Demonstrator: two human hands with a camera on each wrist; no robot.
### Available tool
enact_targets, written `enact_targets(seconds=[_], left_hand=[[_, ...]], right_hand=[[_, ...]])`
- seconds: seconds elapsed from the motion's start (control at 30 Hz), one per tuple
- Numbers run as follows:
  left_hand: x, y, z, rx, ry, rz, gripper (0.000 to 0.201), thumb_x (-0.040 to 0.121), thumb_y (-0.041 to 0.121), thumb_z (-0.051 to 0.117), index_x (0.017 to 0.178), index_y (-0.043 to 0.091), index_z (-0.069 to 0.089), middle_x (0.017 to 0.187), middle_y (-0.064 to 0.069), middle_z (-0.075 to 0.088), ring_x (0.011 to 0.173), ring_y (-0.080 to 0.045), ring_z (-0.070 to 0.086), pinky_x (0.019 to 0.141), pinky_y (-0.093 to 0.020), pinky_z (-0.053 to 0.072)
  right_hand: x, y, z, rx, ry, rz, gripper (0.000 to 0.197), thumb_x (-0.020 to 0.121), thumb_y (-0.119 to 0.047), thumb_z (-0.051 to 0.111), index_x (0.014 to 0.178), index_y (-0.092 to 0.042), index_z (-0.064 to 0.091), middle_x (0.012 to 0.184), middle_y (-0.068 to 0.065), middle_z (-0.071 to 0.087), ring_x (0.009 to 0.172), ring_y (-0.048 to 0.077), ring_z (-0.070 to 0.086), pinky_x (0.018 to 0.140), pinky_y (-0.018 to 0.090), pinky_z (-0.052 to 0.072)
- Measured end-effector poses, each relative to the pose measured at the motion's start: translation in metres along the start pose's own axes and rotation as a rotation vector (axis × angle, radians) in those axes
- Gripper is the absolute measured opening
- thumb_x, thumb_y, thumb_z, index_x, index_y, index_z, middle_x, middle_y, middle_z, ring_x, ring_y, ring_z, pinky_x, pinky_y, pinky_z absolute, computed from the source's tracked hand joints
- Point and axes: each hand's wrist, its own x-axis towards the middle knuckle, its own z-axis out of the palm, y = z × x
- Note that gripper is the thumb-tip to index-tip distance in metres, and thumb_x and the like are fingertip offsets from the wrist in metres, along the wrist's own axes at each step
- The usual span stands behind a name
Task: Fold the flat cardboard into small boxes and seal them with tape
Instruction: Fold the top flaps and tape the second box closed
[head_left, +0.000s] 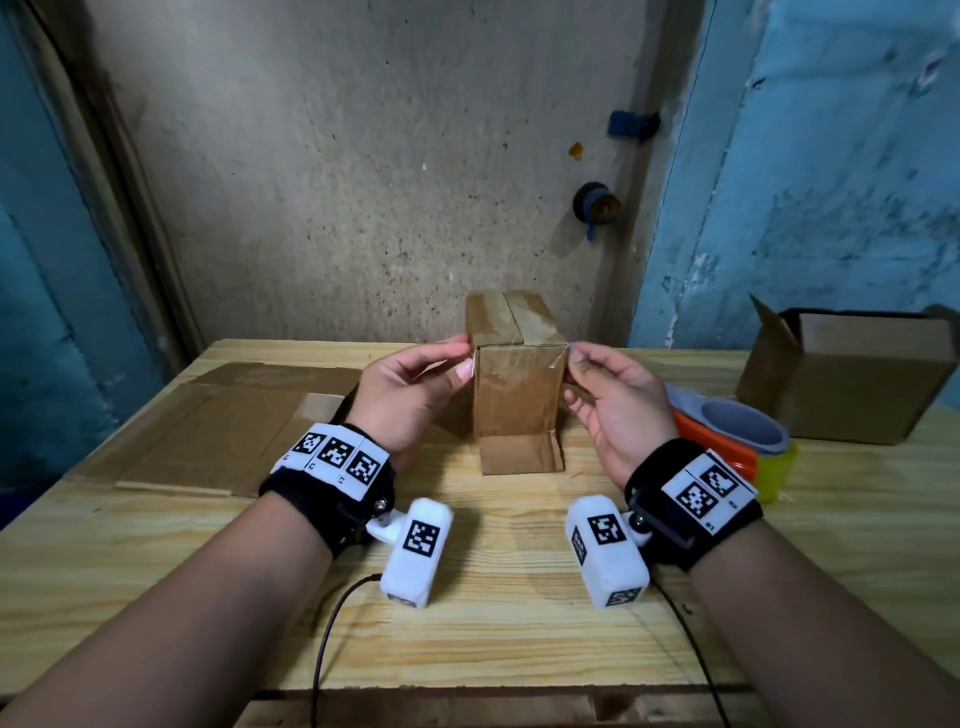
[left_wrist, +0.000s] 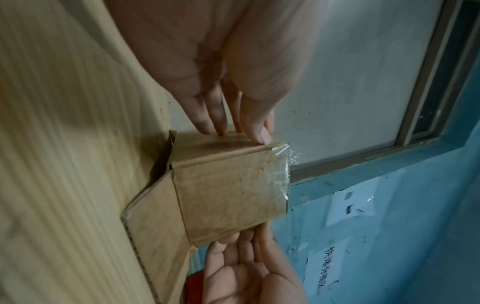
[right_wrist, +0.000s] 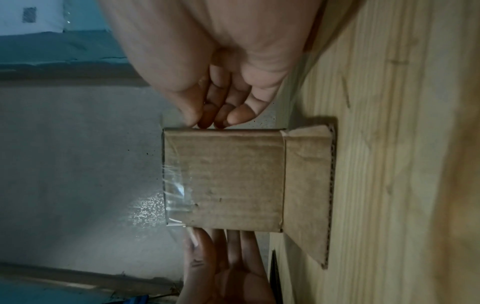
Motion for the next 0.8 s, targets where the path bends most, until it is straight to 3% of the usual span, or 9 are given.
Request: enact_targets(seconds=[0.13, 0.27, 0.33, 0.43, 0.57, 0.8], left_hand=[[-0.001, 0.002, -0.001, -0.001, -0.004, 0.042, 0.018, 0.073, 0.006, 0.08, 0.089, 0.015, 0.083, 0.122, -0.009, 0.073, 0.12, -0.03, 0.066, 0.107, -0.047, 0.047], [0.0, 0.001, -0.004, 0.023, -0.026, 0.074, 0.04, 0.085, -0.019, 0.064, 0.101, 0.014, 0.08, 0.125, -0.012, 0.071, 0.12, -0.024, 0.066, 0.108, -0.043, 0.046], [0.0, 0.0, -0.005, 0.054, -0.031, 0.11, 0.043, 0.084, -0.022, 0.062, 0.11, 0.01, 0.075, 0.126, -0.014, 0.07, 0.123, -0.026, 0.064, 0.108, -0.041, 0.047], [0.0, -0.002, -0.005, 0.056, -0.012, 0.129, 0.04, 0.081, -0.02, 0.07, 0.114, 0.003, 0.071, 0.125, -0.013, 0.071, 0.122, -0.027, 0.065, 0.108, -0.043, 0.049], [-0.002, -0.001, -0.003, 0.09, 0.035, 0.146, 0.032, 0.079, -0.011, 0.077, 0.105, 0.006, 0.072, 0.121, -0.007, 0.074, 0.11, -0.02, 0.071, 0.101, -0.037, 0.054], [-0.002, -0.003, -0.001, 0.135, 0.048, 0.166, 0.022, 0.082, -0.002, 0.079, 0.1, 0.01, 0.073, 0.118, -0.003, 0.075, 0.1, -0.016, 0.073, 0.099, -0.041, 0.055]], right_hand=[[0.003, 0.003, -0.002, 0.004, 0.008, -0.034, 0.017, 0.096, 0.001, 0.067, 0.108, -0.009, 0.075, 0.105, 0.008, 0.08, 0.101, 0.019, 0.073, 0.086, 0.031, 0.059], [0.0, 0.001, -0.001, -0.035, -0.029, -0.057, 0.02, 0.096, 0.002, 0.067, 0.108, -0.012, 0.075, 0.103, 0.004, 0.081, 0.103, 0.015, 0.076, 0.093, 0.032, 0.06], [-0.002, 0.0, -0.001, -0.064, -0.063, -0.067, 0.027, 0.096, 0.007, 0.065, 0.113, -0.012, 0.074, 0.107, 0.006, 0.08, 0.105, 0.016, 0.076, 0.094, 0.032, 0.06], [-0.006, -0.004, 0.0, -0.123, -0.107, -0.094, 0.037, 0.094, 0.011, 0.064, 0.12, -0.015, 0.072, 0.113, 0.004, 0.079, 0.109, 0.017, 0.075, 0.094, 0.032, 0.061], [-0.008, -0.003, 0.002, -0.209, -0.133, -0.149, 0.045, 0.087, 0.006, 0.076, 0.127, -0.015, 0.069, 0.112, -0.003, 0.078, 0.106, 0.014, 0.075, 0.085, 0.026, 0.061], [-0.006, -0.002, 0.003, -0.329, -0.076, -0.212, 0.037, 0.086, -0.01, 0.084, 0.117, -0.024, 0.07, 0.106, -0.01, 0.076, 0.101, 0.014, 0.076, 0.086, 0.039, 0.064]])
